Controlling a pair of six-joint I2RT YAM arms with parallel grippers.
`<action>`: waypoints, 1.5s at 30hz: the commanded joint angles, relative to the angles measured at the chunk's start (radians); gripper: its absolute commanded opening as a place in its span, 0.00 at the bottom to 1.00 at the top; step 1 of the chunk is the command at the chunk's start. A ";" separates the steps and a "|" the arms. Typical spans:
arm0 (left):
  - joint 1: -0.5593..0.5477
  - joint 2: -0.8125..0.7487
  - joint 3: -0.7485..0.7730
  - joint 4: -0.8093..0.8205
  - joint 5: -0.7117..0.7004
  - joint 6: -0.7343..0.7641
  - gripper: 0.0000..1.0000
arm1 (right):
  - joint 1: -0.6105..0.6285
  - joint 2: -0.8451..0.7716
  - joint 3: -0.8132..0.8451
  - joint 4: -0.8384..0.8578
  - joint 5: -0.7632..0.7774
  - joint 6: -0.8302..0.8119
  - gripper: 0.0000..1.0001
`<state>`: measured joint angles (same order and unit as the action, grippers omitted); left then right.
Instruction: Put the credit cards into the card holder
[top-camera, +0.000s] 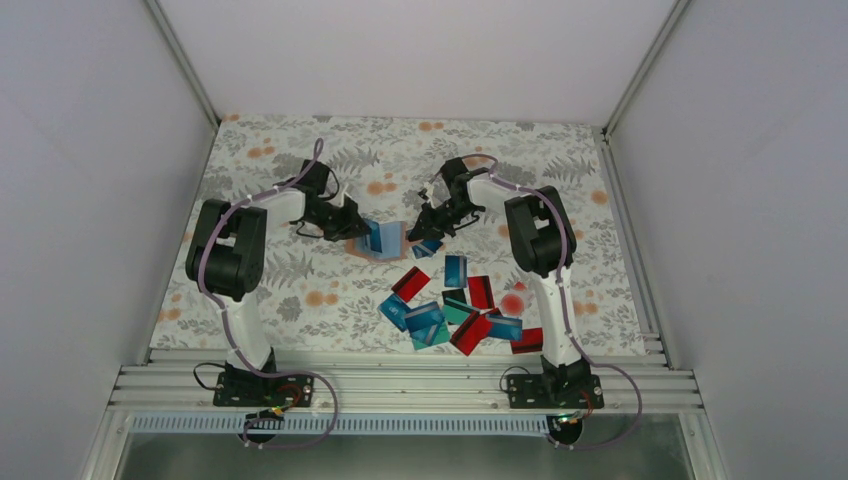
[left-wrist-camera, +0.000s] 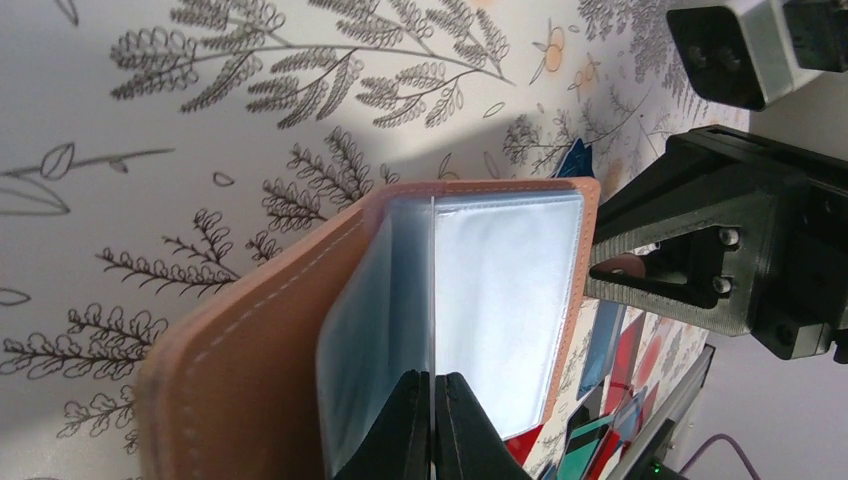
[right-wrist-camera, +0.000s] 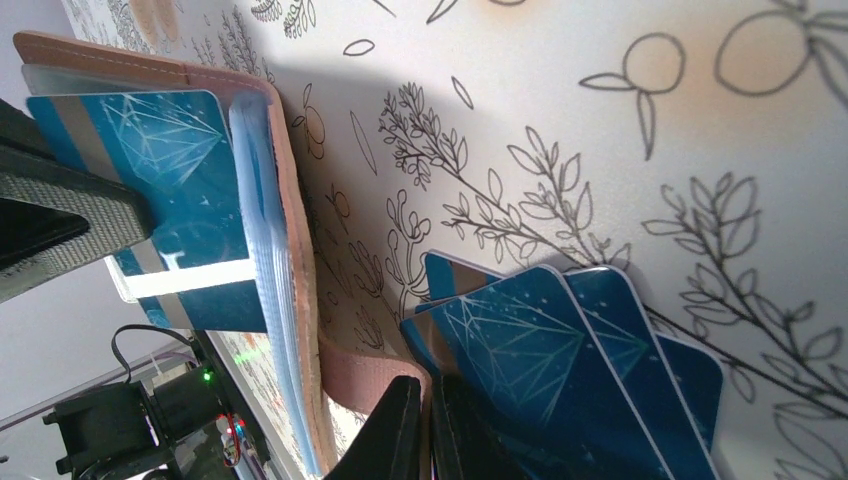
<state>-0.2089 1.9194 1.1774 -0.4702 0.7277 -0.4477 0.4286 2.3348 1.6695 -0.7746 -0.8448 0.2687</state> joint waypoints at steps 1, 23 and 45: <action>0.011 0.026 -0.020 0.020 0.042 -0.023 0.02 | 0.013 0.138 -0.062 -0.028 0.270 0.016 0.04; 0.058 0.011 -0.122 0.064 0.046 -0.130 0.02 | 0.015 0.133 -0.067 -0.021 0.267 0.010 0.04; 0.058 0.098 -0.102 0.124 0.181 -0.018 0.02 | 0.019 0.153 -0.050 -0.022 0.263 0.001 0.04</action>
<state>-0.1482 1.9778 1.0702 -0.3325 0.9112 -0.5144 0.4286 2.3413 1.6760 -0.7765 -0.8528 0.2680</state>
